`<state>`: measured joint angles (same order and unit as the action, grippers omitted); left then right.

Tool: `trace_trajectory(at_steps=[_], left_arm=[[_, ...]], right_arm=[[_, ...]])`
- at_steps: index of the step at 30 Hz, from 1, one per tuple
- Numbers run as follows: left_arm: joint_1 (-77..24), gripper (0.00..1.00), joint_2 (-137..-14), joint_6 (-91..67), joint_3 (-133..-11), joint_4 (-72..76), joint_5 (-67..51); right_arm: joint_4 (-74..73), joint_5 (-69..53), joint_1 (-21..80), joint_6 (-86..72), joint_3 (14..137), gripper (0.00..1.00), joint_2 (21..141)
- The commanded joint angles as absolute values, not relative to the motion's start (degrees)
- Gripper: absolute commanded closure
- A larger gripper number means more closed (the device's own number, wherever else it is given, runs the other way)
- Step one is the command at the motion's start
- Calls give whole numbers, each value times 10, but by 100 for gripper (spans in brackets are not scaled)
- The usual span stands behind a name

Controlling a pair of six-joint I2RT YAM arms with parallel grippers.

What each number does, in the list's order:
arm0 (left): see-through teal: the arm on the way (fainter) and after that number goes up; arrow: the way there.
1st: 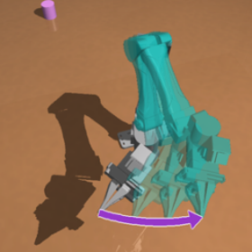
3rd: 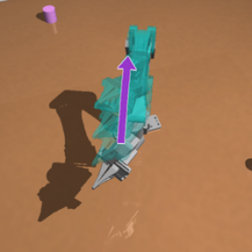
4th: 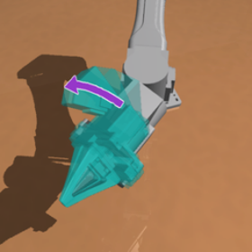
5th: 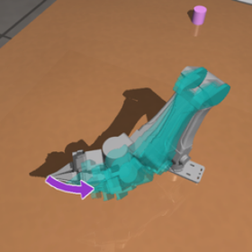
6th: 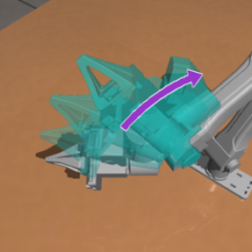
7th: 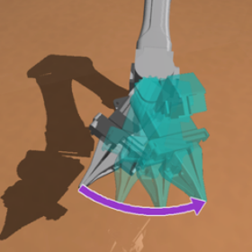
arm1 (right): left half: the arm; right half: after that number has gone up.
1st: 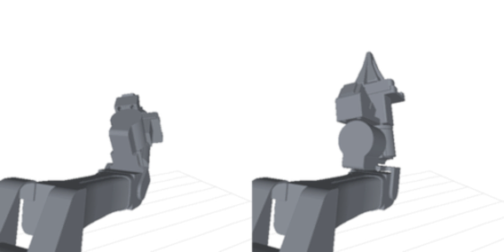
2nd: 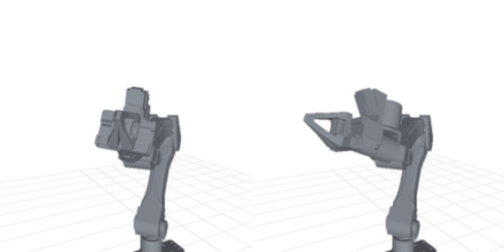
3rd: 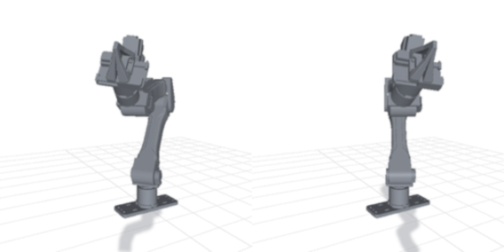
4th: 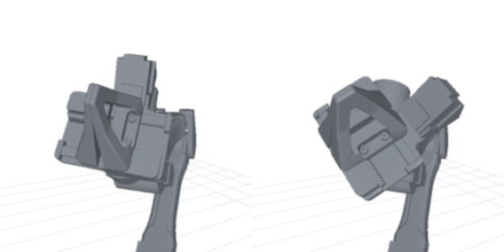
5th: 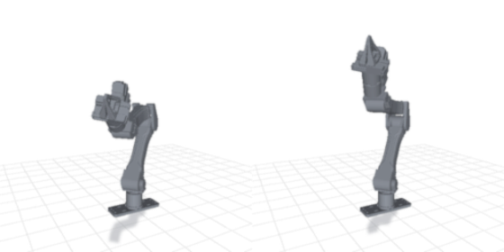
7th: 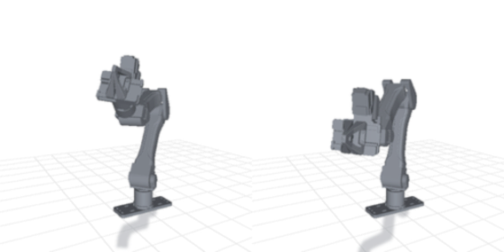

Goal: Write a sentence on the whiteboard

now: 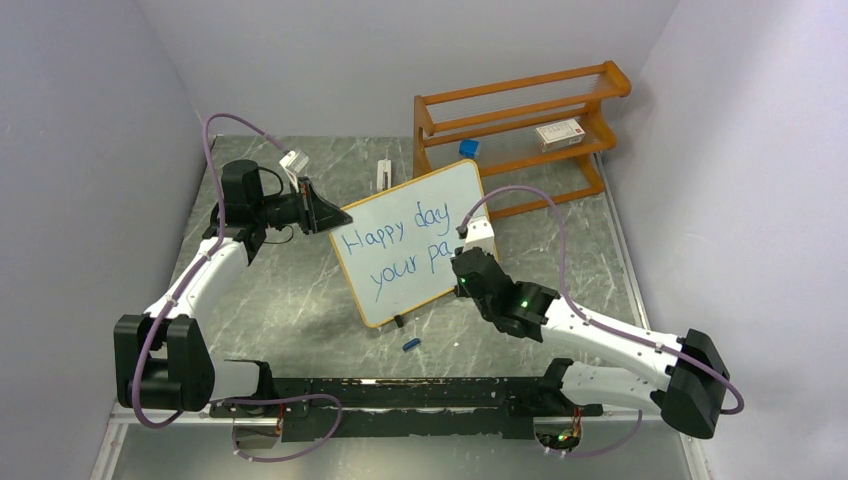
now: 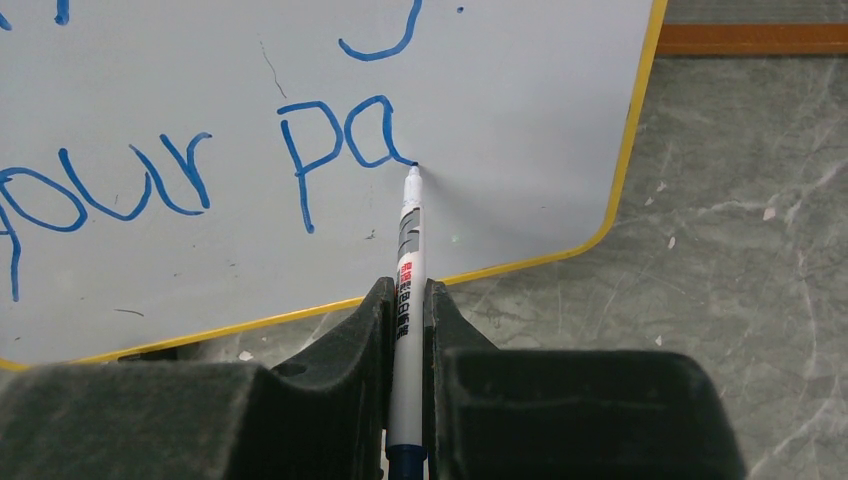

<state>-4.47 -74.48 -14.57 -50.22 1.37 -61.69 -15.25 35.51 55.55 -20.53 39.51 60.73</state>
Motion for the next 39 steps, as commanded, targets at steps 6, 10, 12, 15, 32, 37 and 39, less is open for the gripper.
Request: trace_trajectory(at_steps=[6,10,12,15,32,37,39], left_arm=[[-56,95,-759,-114,-502,-24,-591],[-55,95,-758,-114,-501,-24,-592],[-56,95,-758,-113,-501,-24,-592],[-56,95,-760,-114,-501,-24,-592],[-56,95,-759,-113,-502,-25,-592],[-56,95,-759,-112,-501,-25,-592],[-56,95,-759,-112,-502,-25,-592]], right_arm=[[-128,360,550,-194,388,100,564],[-116,357,546,-185,393,100,577],[-107,351,543,-182,394,100,582],[-97,348,541,-179,395,100,589],[-77,333,499,-163,385,100,606],[-76,333,488,-164,382,100,605],[-80,334,485,-163,384,100,604]])
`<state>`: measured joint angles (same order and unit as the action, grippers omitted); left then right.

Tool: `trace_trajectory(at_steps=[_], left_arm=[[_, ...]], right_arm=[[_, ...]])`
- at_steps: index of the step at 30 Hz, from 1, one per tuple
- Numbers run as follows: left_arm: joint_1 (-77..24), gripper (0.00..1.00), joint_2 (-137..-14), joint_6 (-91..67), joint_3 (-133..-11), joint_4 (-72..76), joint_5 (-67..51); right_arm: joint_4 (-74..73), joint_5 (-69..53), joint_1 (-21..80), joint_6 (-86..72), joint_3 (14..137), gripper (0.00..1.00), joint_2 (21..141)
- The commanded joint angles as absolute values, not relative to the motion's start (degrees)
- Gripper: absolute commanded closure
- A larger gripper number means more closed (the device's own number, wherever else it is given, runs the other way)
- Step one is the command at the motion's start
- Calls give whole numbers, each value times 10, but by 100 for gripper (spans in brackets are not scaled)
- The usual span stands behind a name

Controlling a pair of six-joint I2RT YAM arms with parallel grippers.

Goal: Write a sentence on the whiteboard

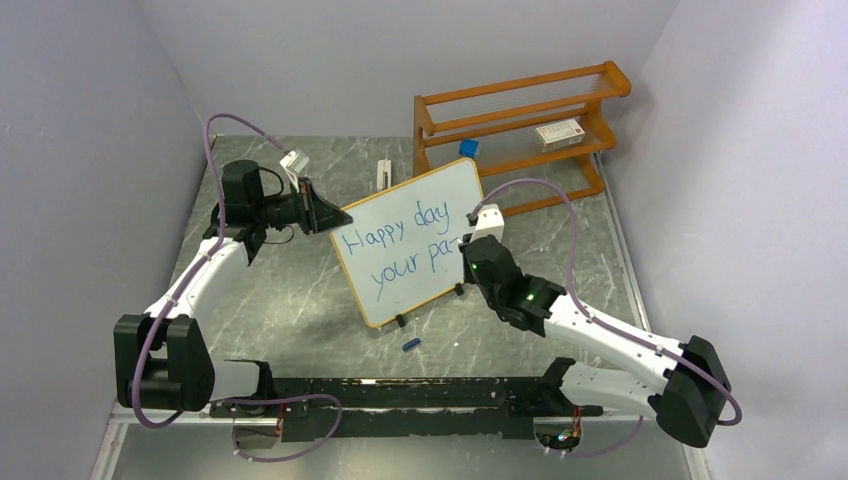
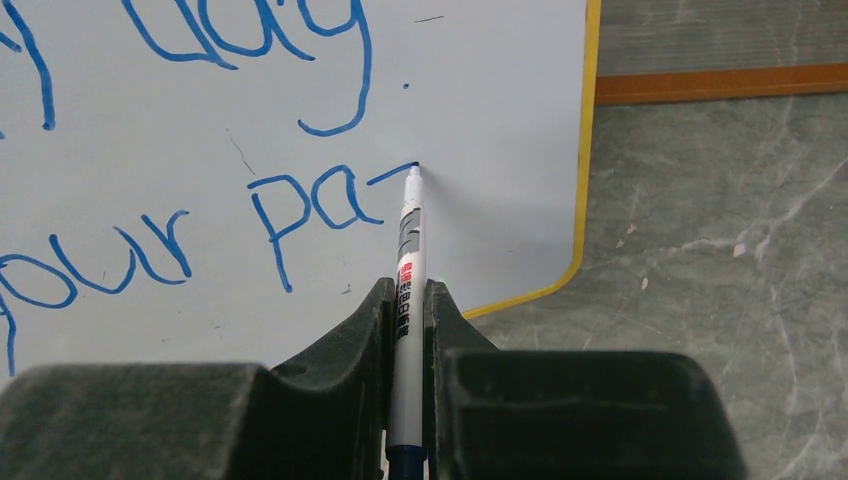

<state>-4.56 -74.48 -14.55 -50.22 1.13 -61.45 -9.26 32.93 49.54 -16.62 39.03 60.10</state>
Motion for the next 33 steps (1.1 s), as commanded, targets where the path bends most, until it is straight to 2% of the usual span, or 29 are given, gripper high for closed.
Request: trace_trajectory(at_steps=[1,12,33], left_arm=[[-56,95,-759,-112,-502,-25,-592],[-56,95,-760,-113,-502,-25,-591],[-56,95,-758,-112,-501,-25,-592]], right_arm=[[-81,334,484,-163,384,100,602],[-101,294,484,-156,389,100,561],[-68,291,481,-156,389,100,590]])
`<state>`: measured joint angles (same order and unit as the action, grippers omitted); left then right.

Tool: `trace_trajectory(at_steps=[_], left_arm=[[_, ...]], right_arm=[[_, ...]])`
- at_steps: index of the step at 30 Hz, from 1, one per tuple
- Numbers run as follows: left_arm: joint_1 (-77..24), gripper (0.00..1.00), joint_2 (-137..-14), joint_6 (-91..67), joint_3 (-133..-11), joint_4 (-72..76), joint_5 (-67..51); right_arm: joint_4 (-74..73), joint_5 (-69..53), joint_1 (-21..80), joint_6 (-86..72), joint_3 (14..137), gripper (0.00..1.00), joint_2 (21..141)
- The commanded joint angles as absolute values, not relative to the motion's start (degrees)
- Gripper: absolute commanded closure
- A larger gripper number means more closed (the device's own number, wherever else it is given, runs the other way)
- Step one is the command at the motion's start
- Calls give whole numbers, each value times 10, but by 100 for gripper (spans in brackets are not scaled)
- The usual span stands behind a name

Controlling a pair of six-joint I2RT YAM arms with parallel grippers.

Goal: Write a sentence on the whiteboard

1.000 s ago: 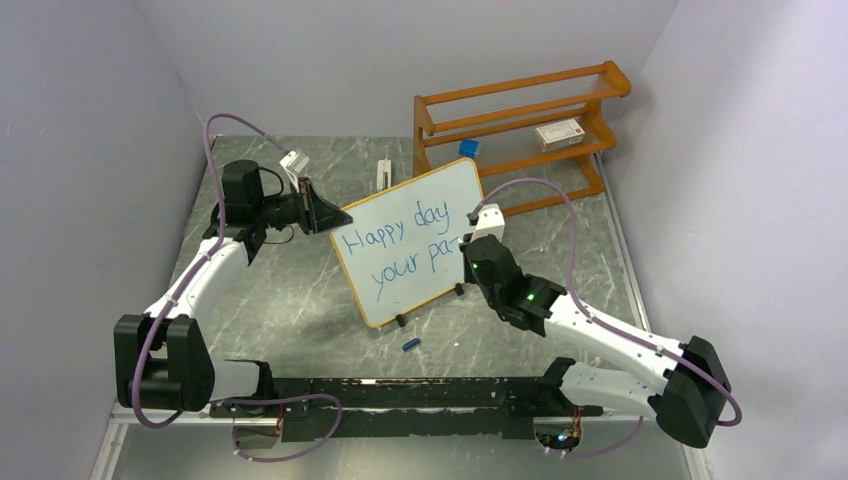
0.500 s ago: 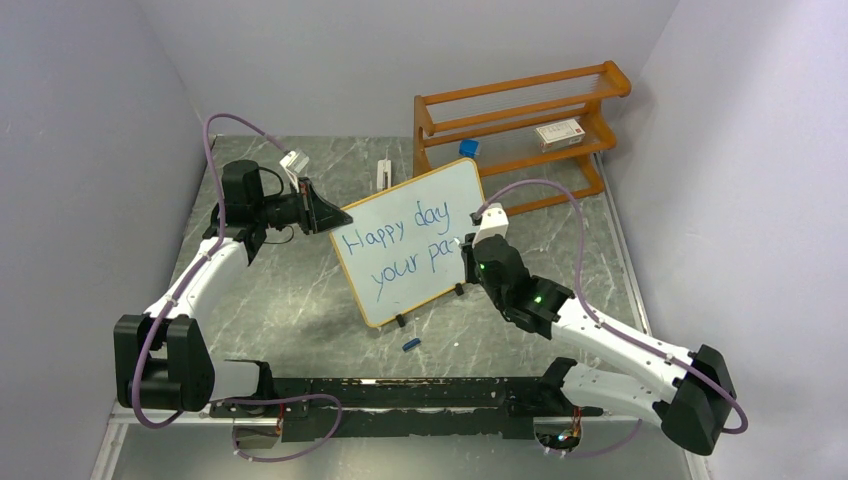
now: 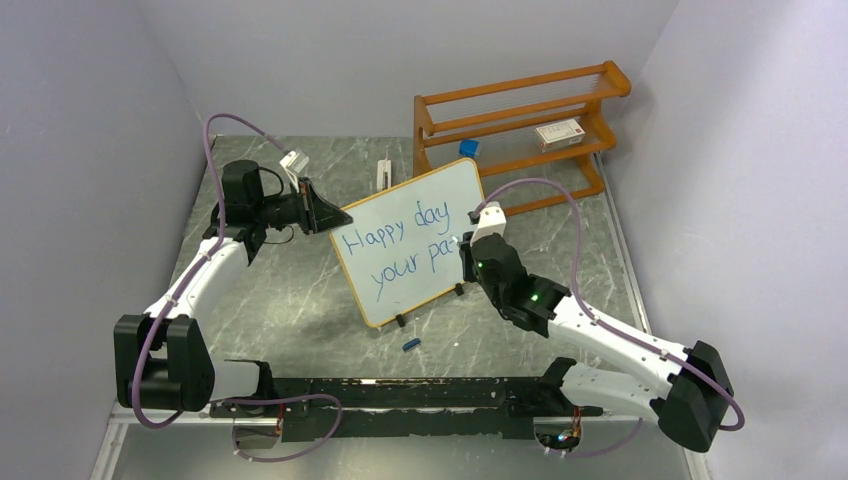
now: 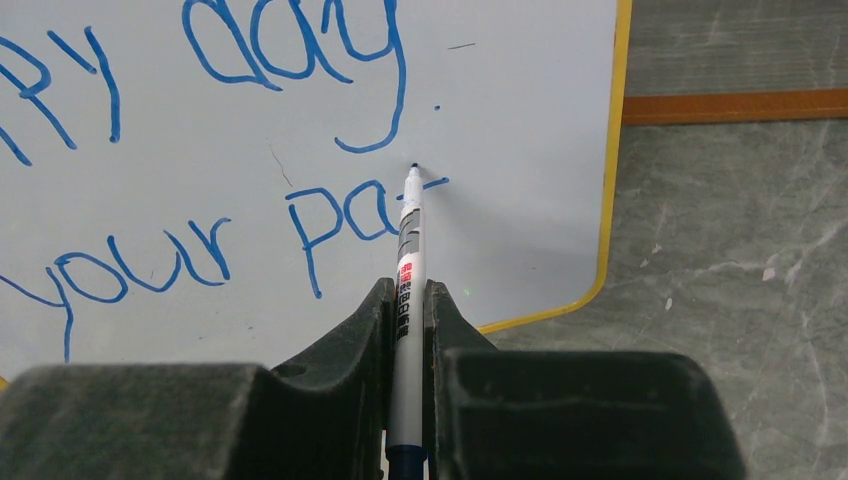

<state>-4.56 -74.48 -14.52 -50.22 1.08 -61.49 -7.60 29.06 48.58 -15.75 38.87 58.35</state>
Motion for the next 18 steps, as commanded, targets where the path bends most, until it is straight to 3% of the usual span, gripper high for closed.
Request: trace_trajectory(at_steps=[1,18], left_arm=[[-55,95,-758,-112,-502,-25,-592],[-55,95,-761,-114,-502,-23,-593]], right_arm=[[-72,287,481,-155,389,100,591],[-147,258,481,-189,378,100,584]])
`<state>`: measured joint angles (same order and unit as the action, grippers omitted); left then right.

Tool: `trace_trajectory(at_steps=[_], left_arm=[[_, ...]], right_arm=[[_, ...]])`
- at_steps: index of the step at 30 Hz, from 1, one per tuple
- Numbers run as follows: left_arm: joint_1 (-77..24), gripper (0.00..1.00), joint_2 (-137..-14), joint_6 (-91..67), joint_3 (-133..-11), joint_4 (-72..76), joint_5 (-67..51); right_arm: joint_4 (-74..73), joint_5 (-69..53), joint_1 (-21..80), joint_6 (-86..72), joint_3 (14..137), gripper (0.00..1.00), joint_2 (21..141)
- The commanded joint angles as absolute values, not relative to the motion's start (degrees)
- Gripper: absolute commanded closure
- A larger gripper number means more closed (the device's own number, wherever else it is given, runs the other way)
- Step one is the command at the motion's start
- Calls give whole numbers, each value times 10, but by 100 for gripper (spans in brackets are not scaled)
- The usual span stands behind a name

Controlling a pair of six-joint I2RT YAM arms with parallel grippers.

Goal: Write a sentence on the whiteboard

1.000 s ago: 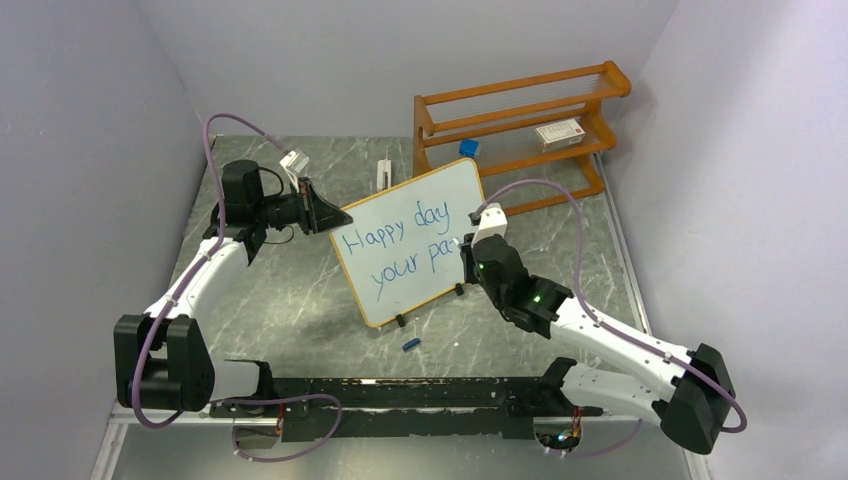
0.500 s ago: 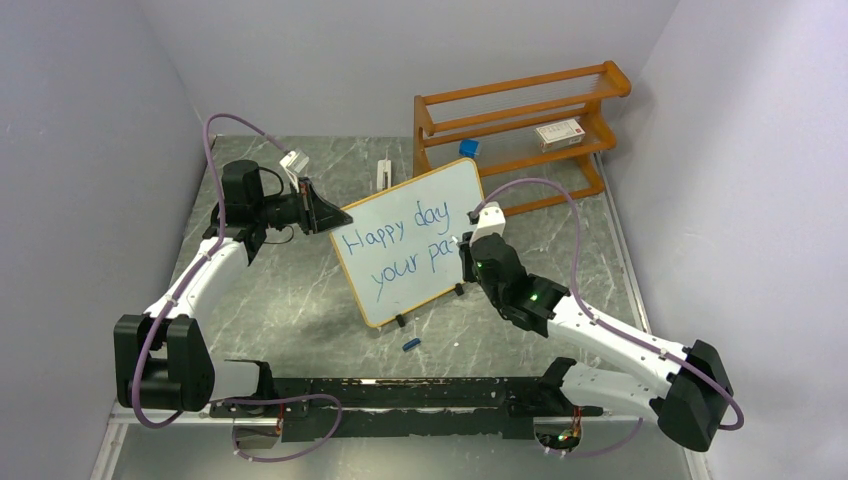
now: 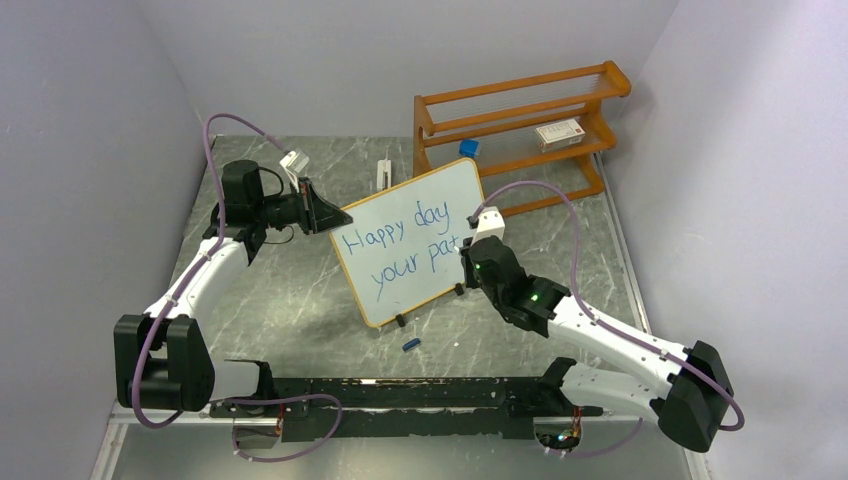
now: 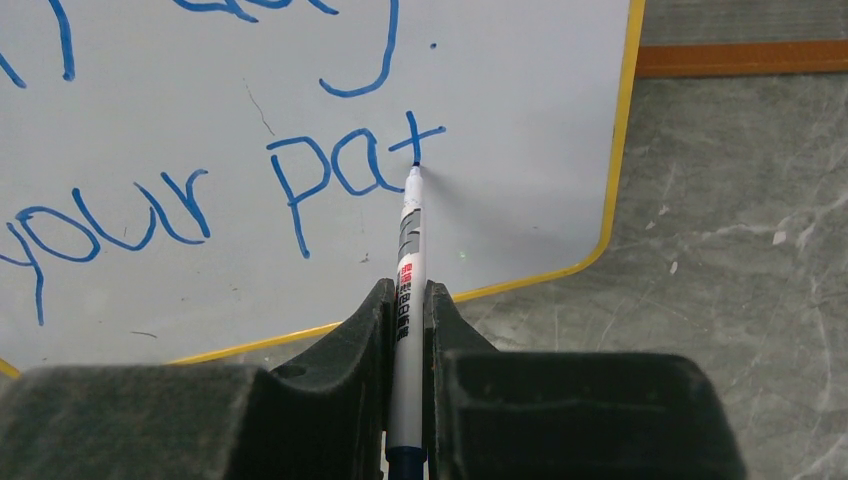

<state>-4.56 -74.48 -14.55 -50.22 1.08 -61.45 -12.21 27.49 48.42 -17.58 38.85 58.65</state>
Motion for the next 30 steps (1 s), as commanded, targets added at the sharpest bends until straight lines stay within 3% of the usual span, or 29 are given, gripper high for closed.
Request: trace_trajectory(at_steps=[1,11,30], left_arm=[[-56,95,-761,-114,-502,-23,-593],[-56,95,-761,-114,-502,-22,-593],[-55,95,-760,-114,-501,-23,-594]], right_arm=[[-149,262,481,-189,378,100,585],[-139,321,480,-193,375,100,583],[-38,304,448,-135,413,100,582]])
